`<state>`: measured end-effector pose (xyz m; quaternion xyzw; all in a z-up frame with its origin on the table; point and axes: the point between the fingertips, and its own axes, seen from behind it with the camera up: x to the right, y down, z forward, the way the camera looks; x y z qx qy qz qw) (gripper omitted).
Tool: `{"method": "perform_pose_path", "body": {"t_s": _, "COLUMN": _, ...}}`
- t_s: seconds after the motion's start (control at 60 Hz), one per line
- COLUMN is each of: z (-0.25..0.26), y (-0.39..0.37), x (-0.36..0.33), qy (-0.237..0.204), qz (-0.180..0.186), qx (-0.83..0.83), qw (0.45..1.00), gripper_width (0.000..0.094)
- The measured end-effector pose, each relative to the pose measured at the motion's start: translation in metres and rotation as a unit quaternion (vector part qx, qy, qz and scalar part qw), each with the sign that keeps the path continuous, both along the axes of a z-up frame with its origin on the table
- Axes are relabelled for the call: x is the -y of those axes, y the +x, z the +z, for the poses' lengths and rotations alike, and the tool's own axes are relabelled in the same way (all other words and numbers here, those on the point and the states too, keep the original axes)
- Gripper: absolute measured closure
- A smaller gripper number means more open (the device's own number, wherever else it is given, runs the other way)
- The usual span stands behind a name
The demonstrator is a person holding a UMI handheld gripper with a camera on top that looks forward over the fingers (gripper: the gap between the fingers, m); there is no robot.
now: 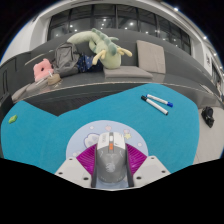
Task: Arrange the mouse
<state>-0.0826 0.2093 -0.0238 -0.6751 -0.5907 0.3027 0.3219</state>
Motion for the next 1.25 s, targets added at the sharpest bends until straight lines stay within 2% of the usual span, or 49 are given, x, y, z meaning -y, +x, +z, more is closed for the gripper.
{"method": "perform_pose_path", "body": {"t_s": 0.017, "z": -0.002, "y": 0.001, "x": 0.001, "qy": -0.002, "qz": -0.002, "qx": -0.001, "qw": 1.0, "gripper_width": 0.0443}}
{"method": "perform_pose_path", "body": {"t_s": 0.067, "z": -0.005, "y": 0.002, "x": 0.002, "qy": -0.013, "qz": -0.004, "qx": 0.006, "qw": 1.0, "gripper_width": 0.0383}}
{"method": "perform_pose_path", "body": {"t_s": 0.15, "z": 0.009, "y": 0.008, "x": 0.002, "qy": -0.01, "qz": -0.007, "qx": 0.007, "qw": 1.0, "gripper_width": 0.0067}}
{"method": "perform_pose_path", "body": {"t_s": 0.183, "z": 0.026, "y": 0.012, "x": 0.002, "qy": -0.012, "qz": -0.003, "qx": 0.003, "qw": 1.0, "gripper_width": 0.0092}}
{"method": "perform_pose_path", "body": {"t_s": 0.267, "z": 0.072, "y": 0.038, "x": 0.013, "qy": -0.015, "qz": 0.007, "qx": -0.017, "qw": 1.0, "gripper_width": 0.0085}}
{"method": "perform_pose_path", "body": {"t_s": 0.417, "z": 0.167, "y": 0.128, "x": 0.037, "qy": 0.009, "qz": 0.019, "qx": -0.044, "qw": 0.999, "gripper_width": 0.0084}}
{"method": "perform_pose_path", "body": {"t_s": 0.567, "z": 0.212, "y": 0.231, "x": 0.065, "qy": 0.022, "qz": 0.027, "qx": -0.038, "qw": 0.999, "gripper_width": 0.0091}}
{"method": "perform_pose_path", "body": {"t_s": 0.7, "z": 0.216, "y": 0.295, "x": 0.092, "qy": 0.021, "qz": 0.04, "qx": -0.031, "qw": 0.998, "gripper_width": 0.0091}}
{"method": "perform_pose_path", "body": {"t_s": 0.833, "z": 0.2, "y": 0.326, "x": 0.112, "qy": 0.012, "qz": 0.045, "qx": -0.018, "qw": 0.999, "gripper_width": 0.0093}}
{"method": "perform_pose_path", "body": {"t_s": 1.067, "z": 0.191, "y": 0.33, "x": 0.135, "qy": 0.033, "qz": 0.061, "qx": -0.03, "qw": 0.997, "gripper_width": 0.0091}}
{"method": "perform_pose_path", "body": {"t_s": 1.25, "z": 0.201, "y": 0.322, "x": 0.133, "qy": 0.046, "qz": 0.049, "qx": -0.052, "qw": 0.996, "gripper_width": 0.0092}}
